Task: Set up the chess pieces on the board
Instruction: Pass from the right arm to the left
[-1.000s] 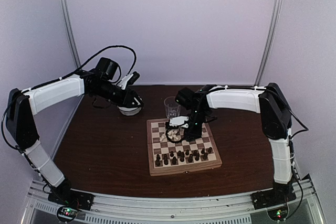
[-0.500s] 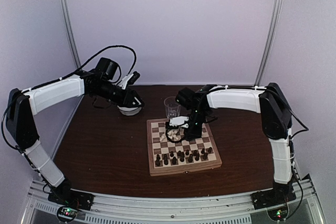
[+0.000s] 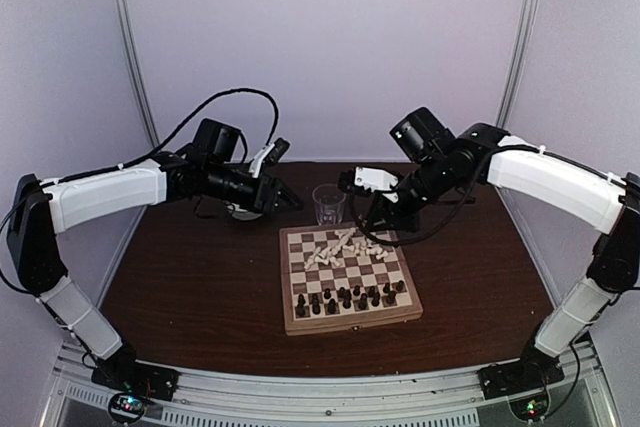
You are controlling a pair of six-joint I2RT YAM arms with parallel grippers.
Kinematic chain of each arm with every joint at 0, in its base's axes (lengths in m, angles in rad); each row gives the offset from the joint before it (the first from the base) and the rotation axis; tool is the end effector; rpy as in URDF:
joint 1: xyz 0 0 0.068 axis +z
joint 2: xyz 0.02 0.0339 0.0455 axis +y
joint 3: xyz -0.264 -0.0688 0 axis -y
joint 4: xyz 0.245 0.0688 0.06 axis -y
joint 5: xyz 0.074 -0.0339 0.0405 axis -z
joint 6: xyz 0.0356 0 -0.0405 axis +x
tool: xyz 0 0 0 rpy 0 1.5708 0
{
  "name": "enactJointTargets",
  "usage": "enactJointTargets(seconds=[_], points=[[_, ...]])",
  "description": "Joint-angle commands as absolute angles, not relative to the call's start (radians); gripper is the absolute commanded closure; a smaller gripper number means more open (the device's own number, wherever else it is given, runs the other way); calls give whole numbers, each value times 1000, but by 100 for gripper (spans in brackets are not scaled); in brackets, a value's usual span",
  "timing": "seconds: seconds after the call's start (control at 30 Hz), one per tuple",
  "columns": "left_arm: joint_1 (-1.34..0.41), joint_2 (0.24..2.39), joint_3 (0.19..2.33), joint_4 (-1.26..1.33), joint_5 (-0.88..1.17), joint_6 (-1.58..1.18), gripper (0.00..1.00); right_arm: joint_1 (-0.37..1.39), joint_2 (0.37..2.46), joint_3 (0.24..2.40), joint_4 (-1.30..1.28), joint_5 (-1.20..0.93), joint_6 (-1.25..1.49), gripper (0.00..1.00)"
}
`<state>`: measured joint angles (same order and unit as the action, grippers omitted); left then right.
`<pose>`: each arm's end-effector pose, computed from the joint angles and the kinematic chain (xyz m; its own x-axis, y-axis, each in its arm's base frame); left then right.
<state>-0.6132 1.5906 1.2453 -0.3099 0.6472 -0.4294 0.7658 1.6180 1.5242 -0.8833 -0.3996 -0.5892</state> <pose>0.2798 -0.2232 0.2886 -0.8070 0.1617 -0.5680 0.5655 0.4890 -0.6642 0.2367 0.2469 0.3255 -0.0547 -0.7628 -0.6443 -0.9933 0.1074 -0.0428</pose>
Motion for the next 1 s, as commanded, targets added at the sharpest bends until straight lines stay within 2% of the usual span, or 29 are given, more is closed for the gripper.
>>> enactJointTargets(seconds=[0.0, 0.2, 0.37, 0.6, 0.97], points=[[-743, 1551, 1274, -168, 623, -490, 54, 750, 1536, 1432, -845, -501, -551, 86], [-854, 1580, 1264, -18, 609, -631, 52, 738, 1429, 1344, -800, -515, -534, 84], [-914, 1623, 1304, -12, 578, -664, 51, 736, 1394, 1328, -790, -537, -529, 83], [-925, 1667, 1343, -17, 542, -715, 51, 736, 1373, 1327, -791, -577, -529, 83], [-932, 1713, 1365, -6, 607, -742, 54, 736, 1383, 1328, -793, -578, -535, 81]])
